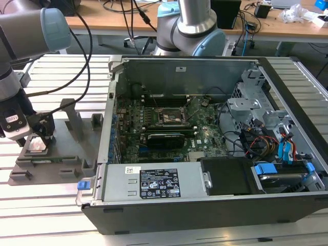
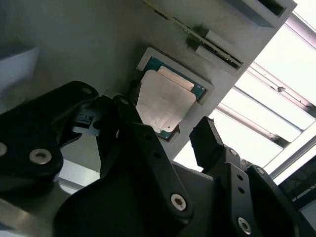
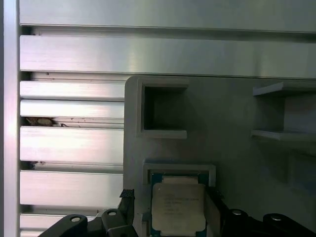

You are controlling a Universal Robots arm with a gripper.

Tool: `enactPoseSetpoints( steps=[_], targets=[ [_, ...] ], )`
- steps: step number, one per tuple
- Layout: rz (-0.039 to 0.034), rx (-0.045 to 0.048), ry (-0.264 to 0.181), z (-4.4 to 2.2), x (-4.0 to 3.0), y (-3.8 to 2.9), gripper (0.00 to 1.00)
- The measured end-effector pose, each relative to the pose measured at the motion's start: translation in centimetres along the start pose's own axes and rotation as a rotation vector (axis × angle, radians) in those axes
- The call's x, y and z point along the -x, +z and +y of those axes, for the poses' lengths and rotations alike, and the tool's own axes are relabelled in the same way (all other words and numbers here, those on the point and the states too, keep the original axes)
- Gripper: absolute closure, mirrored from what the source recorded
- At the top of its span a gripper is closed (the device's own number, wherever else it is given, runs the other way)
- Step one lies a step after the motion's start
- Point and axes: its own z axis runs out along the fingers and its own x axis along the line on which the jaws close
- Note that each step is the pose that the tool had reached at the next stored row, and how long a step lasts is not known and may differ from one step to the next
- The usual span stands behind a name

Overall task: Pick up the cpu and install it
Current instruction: 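Pick up the cpu and move it towards the insertion slot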

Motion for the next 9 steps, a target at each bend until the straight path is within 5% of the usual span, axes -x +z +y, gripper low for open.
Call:
enactPoseSetpoints(
  steps=[5,9],
  targets=[
    [-0.0041,0.0098,0.0,0.02,0.02,-0.29,0.34],
    [-0.0028,0.0149,0.0,-0.03,-0.02,-1.23,0.34]
  ],
)
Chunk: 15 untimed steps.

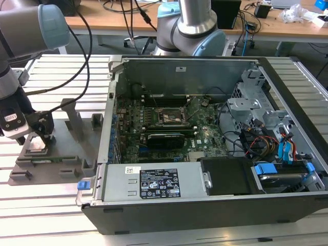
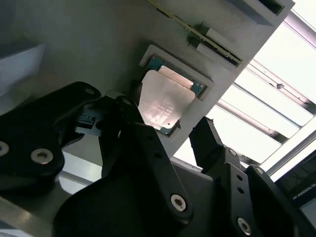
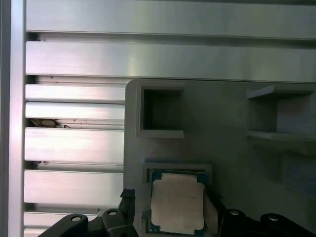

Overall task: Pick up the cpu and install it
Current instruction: 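Pick up the cpu and move it towards the insertion slot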

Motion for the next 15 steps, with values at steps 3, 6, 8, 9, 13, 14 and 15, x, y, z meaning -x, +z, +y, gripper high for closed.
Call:
enactPoseSetpoints(
  steps=[3,6,8,9,13,14,15],
  targets=[
    [0.0,0.0067,0.0,-0.08,0.0,0.01,0.34],
    [0.0019,0.0069,0.0,-0.15,0.24,0.09,0.34],
    [0.0034,0.0069,0.0,-0.17,0.54,0.14,0.34],
    [0.0034,0.0069,0.0,-0.17,0.53,0.14,0.34],
    [-0.0048,0.0066,0.0,-0.17,0.14,-0.23,0.34],
    [-0.0061,0.0066,0.0,-0.17,0.09,-0.34,0.34],
    [-0.0074,0.0068,0.0,-0.16,-0.04,-0.36,0.34]
  ],
)
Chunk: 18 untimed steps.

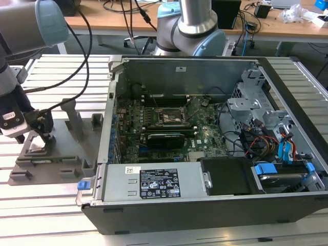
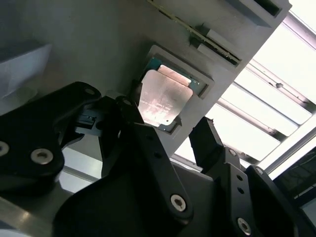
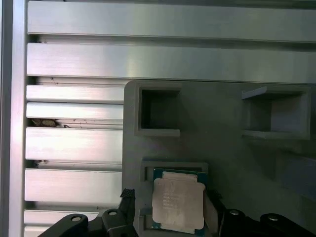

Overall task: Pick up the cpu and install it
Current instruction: 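Pick up the cpu and move it towards the insertion slot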

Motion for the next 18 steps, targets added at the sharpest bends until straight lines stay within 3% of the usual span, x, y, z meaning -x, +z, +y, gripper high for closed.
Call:
enactPoseSetpoints(
  steps=[3,5,15,18],
  targets=[
    [-0.001,-0.0001,0.0,0.0,-0.22,-0.1,0.34],
    [-0.0058,-0.0001,0.0,0.01,-0.4,-0.76,0.34],
    [-0.006,-0.0003,0.003,0.0,-0.81,-0.57,0.34],
    [-0.0062,-0.0082,0.005,0.05,-0.8,-0.9,0.34]
  ],
)
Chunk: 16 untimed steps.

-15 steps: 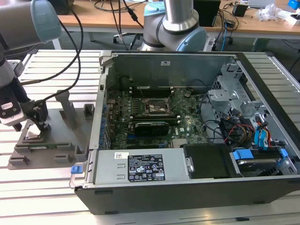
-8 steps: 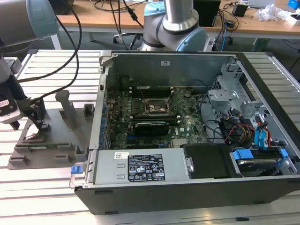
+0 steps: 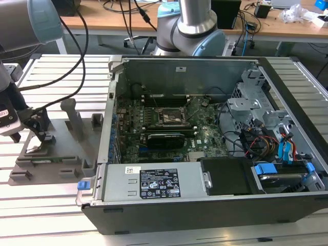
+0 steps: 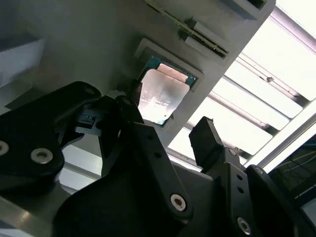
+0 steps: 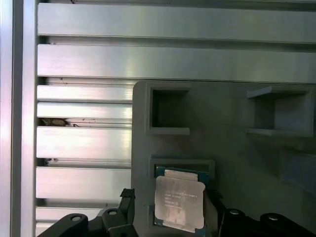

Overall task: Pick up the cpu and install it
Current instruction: 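Pick up the cpu and move it towards the insertion slot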

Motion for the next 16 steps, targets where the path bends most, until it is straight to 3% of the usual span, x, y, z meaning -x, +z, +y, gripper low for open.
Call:
enactPoseSetpoints(
  steps=[1,16],
  targets=[
    [-0.0006,-0.0001,0.0,-0.01,0.01,-0.39,0.34],
    [-0.0004,-0.0001,0.0,-0.01,0.12,-0.4,0.34]
  ],
)
